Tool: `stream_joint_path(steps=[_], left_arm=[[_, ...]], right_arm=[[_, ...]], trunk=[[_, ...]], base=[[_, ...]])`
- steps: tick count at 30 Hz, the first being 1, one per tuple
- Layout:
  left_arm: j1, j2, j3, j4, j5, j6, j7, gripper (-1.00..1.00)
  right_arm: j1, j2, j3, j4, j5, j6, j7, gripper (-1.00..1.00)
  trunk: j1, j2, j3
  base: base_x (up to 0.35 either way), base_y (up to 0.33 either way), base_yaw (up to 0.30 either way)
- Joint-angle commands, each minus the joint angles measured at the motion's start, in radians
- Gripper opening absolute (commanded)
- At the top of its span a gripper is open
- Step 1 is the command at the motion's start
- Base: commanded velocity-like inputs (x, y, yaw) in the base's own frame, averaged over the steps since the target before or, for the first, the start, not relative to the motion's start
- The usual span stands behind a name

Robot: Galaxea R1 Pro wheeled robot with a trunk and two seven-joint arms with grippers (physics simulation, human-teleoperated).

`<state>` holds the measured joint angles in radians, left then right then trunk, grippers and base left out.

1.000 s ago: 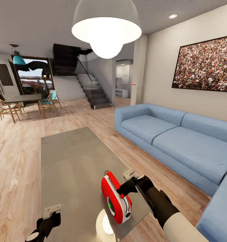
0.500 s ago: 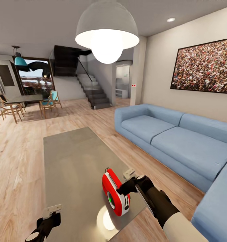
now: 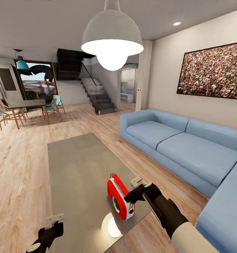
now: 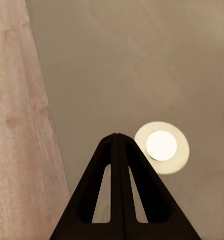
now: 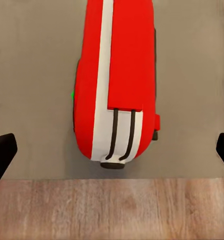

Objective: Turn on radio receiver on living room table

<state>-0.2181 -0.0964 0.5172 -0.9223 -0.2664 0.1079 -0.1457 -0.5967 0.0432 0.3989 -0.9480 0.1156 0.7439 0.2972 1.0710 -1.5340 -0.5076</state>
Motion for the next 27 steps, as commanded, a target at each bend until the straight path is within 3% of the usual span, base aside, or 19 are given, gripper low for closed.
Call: stream_joint_path(steps=[1,11,20,27], left_arm=[[0.000,0.000,0.001,0.000,0.000,0.000,0.000,-1.00],[0.000,-0.001,0.005,-0.001,0.001,-0.004,0.003,-1.00],[0.000,0.015,0.015,0.000,-0.001,-0.005,0.005,-1.00],[0.000,0.022,0.015,0.000,-0.001,-0.005,0.004,-1.00]], right_arm=[[0.000,0.000,0.000,0.000,0.000,0.000,-0.004,1.00],[0.000,-0.022,-0.001,0.022,0.009,0.004,-0.046,1.00],[0.003,-0.111,-0.002,0.142,0.007,-0.008,-0.041,1.00],[0.003,-0.132,-0.001,0.361,0.006,-0.180,-0.040,1.00]], trunk=[[0.000,0.000,0.000],[0.000,0.000,0.000],[0.000,0.000,0.000],[0.000,0.000,0.000]], base=[[-0.003,0.000,0.000],[0.000,0.000,0.000],[0.000,0.000,0.000],[0.000,0.000,0.000]])
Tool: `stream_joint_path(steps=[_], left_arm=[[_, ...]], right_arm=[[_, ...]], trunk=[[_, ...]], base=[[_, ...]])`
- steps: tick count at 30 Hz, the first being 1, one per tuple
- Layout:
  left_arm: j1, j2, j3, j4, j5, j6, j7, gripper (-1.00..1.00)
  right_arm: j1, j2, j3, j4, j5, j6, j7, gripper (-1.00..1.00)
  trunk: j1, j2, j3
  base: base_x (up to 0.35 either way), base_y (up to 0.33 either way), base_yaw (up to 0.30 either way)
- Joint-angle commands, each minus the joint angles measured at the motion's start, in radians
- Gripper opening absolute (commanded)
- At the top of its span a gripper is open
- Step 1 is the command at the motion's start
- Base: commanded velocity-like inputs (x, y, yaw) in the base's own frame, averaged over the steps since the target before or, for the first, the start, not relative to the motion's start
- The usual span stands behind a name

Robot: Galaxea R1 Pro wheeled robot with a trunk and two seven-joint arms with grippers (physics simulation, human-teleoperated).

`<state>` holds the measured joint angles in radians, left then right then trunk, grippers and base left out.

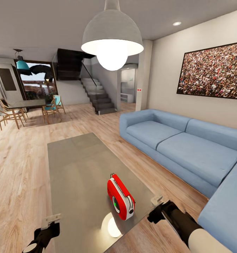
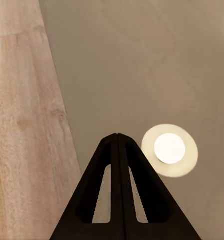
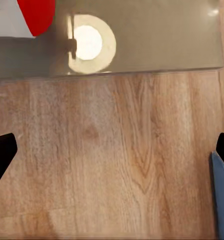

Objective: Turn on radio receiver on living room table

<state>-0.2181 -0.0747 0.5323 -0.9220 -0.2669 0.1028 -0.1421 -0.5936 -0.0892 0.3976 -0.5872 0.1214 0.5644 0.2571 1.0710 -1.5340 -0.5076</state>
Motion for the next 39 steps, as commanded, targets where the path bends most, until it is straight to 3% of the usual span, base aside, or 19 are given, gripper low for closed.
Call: stream_joint_path(steps=[1,4,10,12,14,16,20,21,22,24,28,31,34,39], left_arm=[[0.000,0.000,0.000,0.000,0.000,0.000,0.000,-1.00],[0.000,0.002,0.000,0.000,0.000,0.001,0.000,-1.00],[0.000,0.021,0.002,0.006,0.001,0.005,0.000,-1.00],[0.002,0.028,0.009,0.032,0.001,0.006,0.000,-1.00],[0.003,0.045,0.037,0.101,0.001,0.006,0.001,-1.00],[0.003,0.071,0.062,0.189,0.001,0.005,0.000,-1.00],[0.003,0.178,0.087,0.499,0.001,-0.033,-0.002,-1.00],[0.003,0.192,0.088,0.536,0.001,-0.049,-0.002,-1.00],[0.003,0.216,0.090,0.607,0.000,-0.090,-0.001,-1.00],[0.004,0.256,0.090,0.741,-0.001,-0.183,0.001,-1.00],[0.008,0.316,0.088,0.928,-0.004,-0.316,0.004,-1.00],[0.032,0.349,0.083,0.983,-0.032,-0.376,0.005,-1.00],[0.053,0.360,0.078,0.997,-0.085,-0.392,0.014,-1.00],[0.066,0.358,0.076,1.001,-0.221,-0.401,0.053,-1.00]], right_arm=[[0.000,0.000,0.000,0.042,0.000,-0.030,0.000,1.00],[0.000,-0.001,0.000,0.159,0.000,-0.117,-0.007,1.00],[0.000,-0.012,0.000,0.489,0.000,-0.425,-0.023,1.00],[0.002,-0.018,0.000,0.589,-0.002,-0.523,-0.034,1.00],[0.011,-0.026,0.000,0.634,-0.004,-0.573,-0.040,1.00],[0.024,-0.029,0.000,0.649,-0.005,-0.590,-0.044,1.00],[0.071,-0.030,-0.001,0.663,-0.011,-0.607,-0.115,1.00],[0.076,-0.030,-0.002,0.663,-0.016,-0.608,-0.128,1.00],[0.089,-0.029,-0.002,0.664,-0.036,-0.609,-0.155,1.00],[0.116,-0.027,-0.002,0.665,-0.112,-0.611,-0.194,1.00],[0.144,-0.023,-0.001,0.664,-0.255,-0.609,-0.217,1.00],[0.151,-0.020,0.000,0.664,-0.292,-0.607,-0.221,1.00],[0.153,-0.018,0.001,0.664,-0.300,-0.606,-0.221,1.00],[0.155,-0.016,0.001,0.664,-0.303,-0.607,-0.222,1.00]], trunk=[[0.000,0.000,0.000],[0.000,0.000,0.000],[0.000,0.000,0.000],[0.000,0.000,0.000],[0.000,0.000,0.000],[0.000,0.000,0.000],[0.000,0.000,0.000],[0.000,0.000,0.000],[0.000,0.000,0.000],[0.000,0.000,0.000],[0.000,0.000,0.000],[0.000,0.000,0.000],[0.000,0.000,0.000],[0.000,0.000,0.000]], base=[[0.000,0.000,0.000],[0.000,0.000,0.000],[0.000,0.000,0.000],[0.000,0.000,0.000],[0.000,0.000,0.000],[0.000,0.000,0.000],[0.000,0.000,0.000],[0.000,0.000,0.000],[0.000,0.000,0.000],[0.000,0.000,0.000],[0.000,0.000,0.000],[0.000,0.000,0.000],[0.000,0.000,0.000],[0.000,0.000,0.000]])
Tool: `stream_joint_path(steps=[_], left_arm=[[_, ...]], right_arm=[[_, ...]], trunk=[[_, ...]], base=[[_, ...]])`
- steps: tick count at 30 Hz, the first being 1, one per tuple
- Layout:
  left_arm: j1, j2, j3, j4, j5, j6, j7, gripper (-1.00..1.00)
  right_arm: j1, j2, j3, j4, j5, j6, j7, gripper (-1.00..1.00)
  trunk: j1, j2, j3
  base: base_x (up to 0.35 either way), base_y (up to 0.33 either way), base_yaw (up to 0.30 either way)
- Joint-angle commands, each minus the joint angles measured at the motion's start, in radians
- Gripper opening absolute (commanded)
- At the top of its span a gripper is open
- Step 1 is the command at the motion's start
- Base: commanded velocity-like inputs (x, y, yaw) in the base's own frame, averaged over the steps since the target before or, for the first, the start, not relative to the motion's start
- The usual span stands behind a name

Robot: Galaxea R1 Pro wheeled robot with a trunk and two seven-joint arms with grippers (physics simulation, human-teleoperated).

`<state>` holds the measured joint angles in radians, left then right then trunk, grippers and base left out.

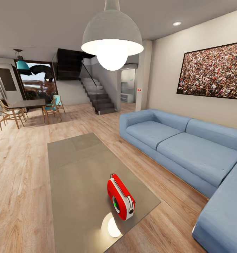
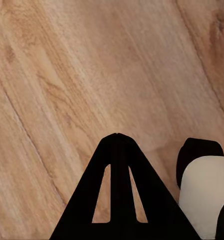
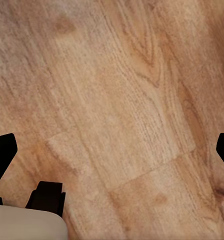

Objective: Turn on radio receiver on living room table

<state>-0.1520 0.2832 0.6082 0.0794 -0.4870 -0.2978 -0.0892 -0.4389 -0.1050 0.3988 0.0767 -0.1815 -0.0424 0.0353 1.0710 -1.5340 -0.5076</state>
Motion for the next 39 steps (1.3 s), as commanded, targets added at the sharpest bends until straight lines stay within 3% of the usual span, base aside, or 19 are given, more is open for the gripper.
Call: stream_joint_path(steps=[1,3,8,10,18,25,33,39], left_arm=[[0.000,-0.003,0.000,0.000,-0.007,0.000,0.002,-1.00],[0.001,-0.027,0.001,0.001,-0.020,0.000,0.005,-1.00],[0.002,-0.125,0.001,0.000,-0.032,0.002,0.009,-1.00],[0.002,-0.152,0.001,0.000,-0.033,0.002,0.009,-1.00],[0.002,-0.177,0.002,0.001,-0.028,0.002,0.007,-1.00],[0.002,-0.227,0.002,0.001,-0.028,0.003,0.008,-1.00],[0.002,-0.265,0.002,0.001,-0.027,0.005,0.006,-1.00],[0.002,-0.278,0.002,0.001,-0.027,0.005,0.007,-1.00]], right_arm=[[0.000,0.000,0.000,0.000,0.000,0.000,0.000,1.00],[0.000,0.000,0.000,0.000,-0.001,0.000,0.000,1.00],[0.000,0.001,0.000,0.000,-0.001,0.000,0.000,1.00],[0.000,0.001,0.000,0.000,-0.001,0.000,0.000,1.00],[0.000,0.001,0.000,0.000,-0.001,0.000,0.000,1.00],[0.000,0.001,0.000,0.000,-0.001,0.000,0.000,1.00],[0.000,0.001,0.000,0.000,-0.001,-0.001,0.000,1.00],[0.000,0.001,0.000,0.000,-0.001,0.000,0.000,1.00]], trunk=[[0.000,0.000,0.000],[0.000,0.000,0.000],[0.000,0.000,0.000],[0.000,0.000,0.000],[0.000,0.000,0.000],[0.000,0.000,0.000],[0.000,0.000,0.000],[0.000,0.000,0.000]], base=[[0.000,0.000,0.000],[0.000,0.000,0.000],[0.000,0.000,0.000],[0.000,0.000,0.000],[0.000,0.000,0.000],[0.000,0.000,0.000],[0.000,0.000,0.000],[0.000,0.000,0.000]])
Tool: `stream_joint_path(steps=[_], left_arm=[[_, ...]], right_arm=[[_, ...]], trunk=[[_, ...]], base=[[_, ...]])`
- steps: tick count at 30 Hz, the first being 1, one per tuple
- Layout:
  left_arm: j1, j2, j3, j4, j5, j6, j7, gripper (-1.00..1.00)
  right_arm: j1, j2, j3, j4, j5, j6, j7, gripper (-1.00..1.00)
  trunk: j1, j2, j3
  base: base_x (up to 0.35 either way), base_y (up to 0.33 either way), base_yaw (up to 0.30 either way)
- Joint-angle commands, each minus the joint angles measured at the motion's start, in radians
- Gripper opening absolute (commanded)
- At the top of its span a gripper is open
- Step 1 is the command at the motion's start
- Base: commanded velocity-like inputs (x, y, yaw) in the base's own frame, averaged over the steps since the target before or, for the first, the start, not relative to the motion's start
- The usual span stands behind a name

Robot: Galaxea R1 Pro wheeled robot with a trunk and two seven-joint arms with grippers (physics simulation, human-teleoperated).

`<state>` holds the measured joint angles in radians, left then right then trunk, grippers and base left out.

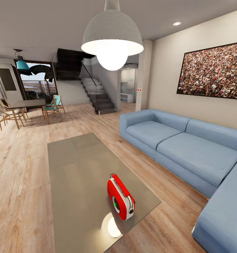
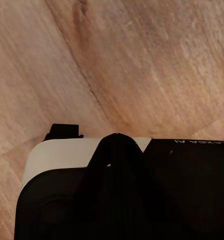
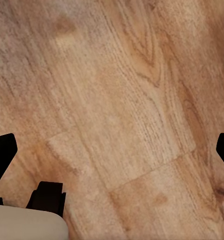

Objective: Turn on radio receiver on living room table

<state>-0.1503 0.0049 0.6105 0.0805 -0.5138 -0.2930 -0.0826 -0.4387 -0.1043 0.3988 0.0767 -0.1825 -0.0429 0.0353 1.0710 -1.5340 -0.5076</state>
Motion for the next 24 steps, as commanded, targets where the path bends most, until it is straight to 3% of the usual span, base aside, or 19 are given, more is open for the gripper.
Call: stream_joint_path(steps=[1,24], left_arm=[[0.000,-0.001,0.000,0.000,0.000,0.000,0.000,-1.00],[0.000,-0.002,0.000,0.000,0.000,0.000,0.000,-1.00]], right_arm=[[0.000,0.000,0.000,0.000,0.000,0.000,0.000,1.00],[0.000,0.000,0.000,0.000,0.000,0.000,0.000,1.00]], trunk=[[0.000,0.000,0.000],[0.000,0.000,0.000]], base=[[0.000,0.000,0.000],[0.000,0.000,0.000]])
